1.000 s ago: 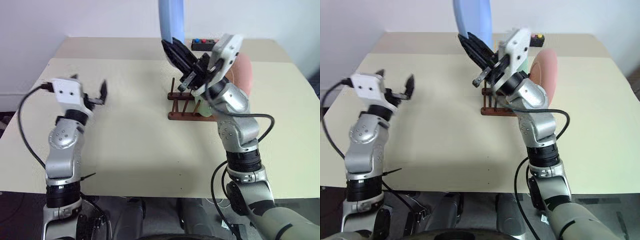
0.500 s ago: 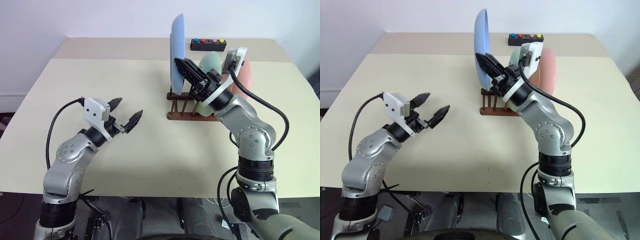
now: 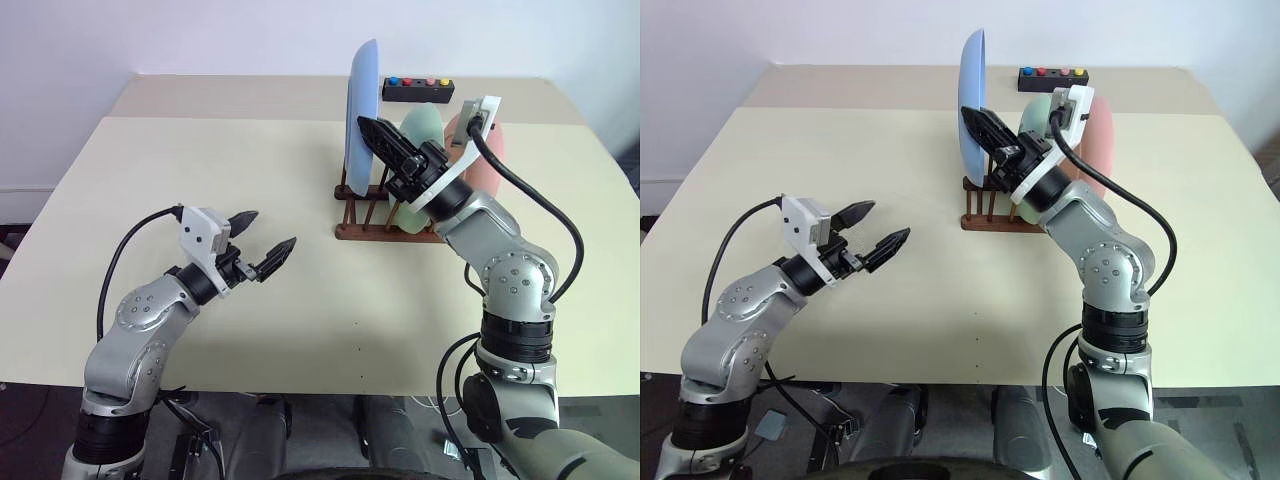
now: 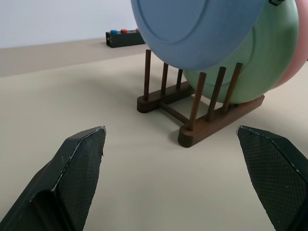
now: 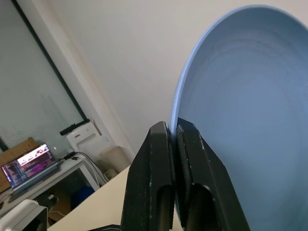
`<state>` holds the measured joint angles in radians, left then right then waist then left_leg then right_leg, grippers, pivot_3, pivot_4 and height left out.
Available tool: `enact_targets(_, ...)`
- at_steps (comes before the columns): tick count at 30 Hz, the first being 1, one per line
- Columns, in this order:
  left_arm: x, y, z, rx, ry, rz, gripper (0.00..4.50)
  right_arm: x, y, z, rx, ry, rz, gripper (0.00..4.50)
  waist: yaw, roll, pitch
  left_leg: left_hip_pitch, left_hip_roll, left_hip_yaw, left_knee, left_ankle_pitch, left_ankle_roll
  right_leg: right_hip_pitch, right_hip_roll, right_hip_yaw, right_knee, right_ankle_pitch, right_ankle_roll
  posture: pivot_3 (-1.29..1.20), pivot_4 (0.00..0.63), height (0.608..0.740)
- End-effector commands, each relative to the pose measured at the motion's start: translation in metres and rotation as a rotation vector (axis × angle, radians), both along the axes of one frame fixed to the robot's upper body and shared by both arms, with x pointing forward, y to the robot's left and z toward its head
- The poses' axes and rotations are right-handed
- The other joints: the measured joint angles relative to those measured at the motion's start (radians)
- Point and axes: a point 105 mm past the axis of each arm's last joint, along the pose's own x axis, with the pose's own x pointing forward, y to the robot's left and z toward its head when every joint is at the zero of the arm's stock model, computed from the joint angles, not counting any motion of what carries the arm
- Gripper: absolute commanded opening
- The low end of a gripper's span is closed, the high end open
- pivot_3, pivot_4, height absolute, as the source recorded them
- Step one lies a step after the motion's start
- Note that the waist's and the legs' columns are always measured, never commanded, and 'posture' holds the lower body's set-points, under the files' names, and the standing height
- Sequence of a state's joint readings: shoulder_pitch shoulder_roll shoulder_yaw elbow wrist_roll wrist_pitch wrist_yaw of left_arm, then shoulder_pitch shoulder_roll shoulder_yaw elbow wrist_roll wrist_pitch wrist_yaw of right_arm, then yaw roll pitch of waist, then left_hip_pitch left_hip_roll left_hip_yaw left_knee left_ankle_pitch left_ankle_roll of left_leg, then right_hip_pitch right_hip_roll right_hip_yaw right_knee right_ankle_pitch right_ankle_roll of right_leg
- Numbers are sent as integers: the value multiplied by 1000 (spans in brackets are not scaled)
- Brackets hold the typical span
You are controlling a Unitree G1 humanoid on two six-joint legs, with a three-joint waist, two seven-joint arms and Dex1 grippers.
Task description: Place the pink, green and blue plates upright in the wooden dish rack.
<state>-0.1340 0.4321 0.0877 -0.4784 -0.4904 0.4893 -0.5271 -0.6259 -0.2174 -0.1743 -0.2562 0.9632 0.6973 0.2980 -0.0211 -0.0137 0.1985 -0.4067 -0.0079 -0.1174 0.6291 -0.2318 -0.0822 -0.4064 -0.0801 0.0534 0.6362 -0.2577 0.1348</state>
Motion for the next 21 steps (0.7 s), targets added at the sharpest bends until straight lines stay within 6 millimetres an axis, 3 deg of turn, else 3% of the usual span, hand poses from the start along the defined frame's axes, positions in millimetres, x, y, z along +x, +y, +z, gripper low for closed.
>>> enact_targets(1,-5,-7,16,-1,-69,-26,4500,-11,-3,17,17,-66,3,649,0,0,0,0,0,0,0,0,0,0,0,0,0,0,0,0,150,734)
enact_targets(2,-4,-7,17,-2,-70,-26,4500,-11,-3,17,17,-65,4,942,0,0,0,0,0,0,0,0,0,0,0,0,0,0,0,0,150,734)
enact_targets(7,-3,-9,18,-11,-76,-26,4500,-10,1,20,-4,-73,-4,3377,0,0,0,0,0,0,0,0,0,0,0,0,0,0,0,0,150,734)
enact_targets(21,-3,-12,18,-17,-78,-33,4500,-9,-5,26,-33,-179,-67,3377,0,0,0,0,0,0,0,0,0,0,0,0,0,0,0,0,150,734)
